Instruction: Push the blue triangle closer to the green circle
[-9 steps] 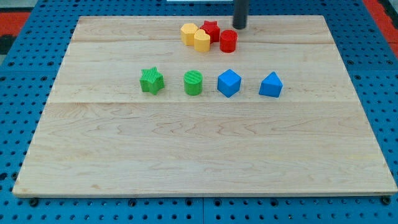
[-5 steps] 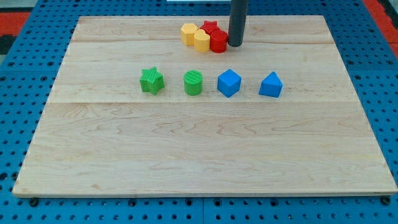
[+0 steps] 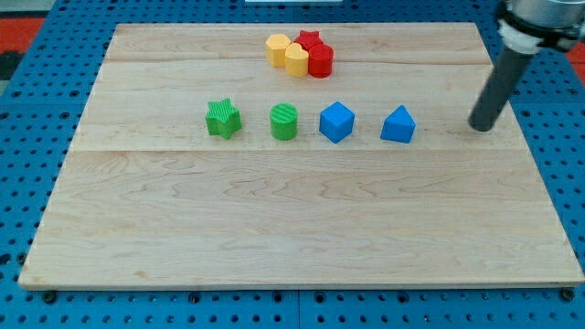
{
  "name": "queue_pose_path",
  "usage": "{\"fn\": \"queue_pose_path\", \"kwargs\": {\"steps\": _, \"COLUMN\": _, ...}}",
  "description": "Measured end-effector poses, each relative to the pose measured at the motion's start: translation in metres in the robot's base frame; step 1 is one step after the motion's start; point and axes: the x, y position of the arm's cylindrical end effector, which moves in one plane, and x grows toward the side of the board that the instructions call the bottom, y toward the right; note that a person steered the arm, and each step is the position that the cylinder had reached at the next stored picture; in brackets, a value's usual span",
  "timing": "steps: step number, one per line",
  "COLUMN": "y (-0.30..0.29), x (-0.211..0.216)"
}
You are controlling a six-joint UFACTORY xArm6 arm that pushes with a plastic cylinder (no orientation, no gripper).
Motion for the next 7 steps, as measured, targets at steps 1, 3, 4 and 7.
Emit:
{"fn": "queue_pose_path", "kwargs": {"steps": 1, "y": -0.005, "x": 0.02}}
{"fn": "queue_pose_path", "kwargs": {"steps": 3, "y": -0.066, "x": -0.008}}
{"fn": "queue_pose_path", "kwargs": {"steps": 4, "y": -0.102, "x": -0.024}}
{"fn": "queue_pose_path", "kwargs": {"steps": 7, "y": -0.14, "x": 0.017}}
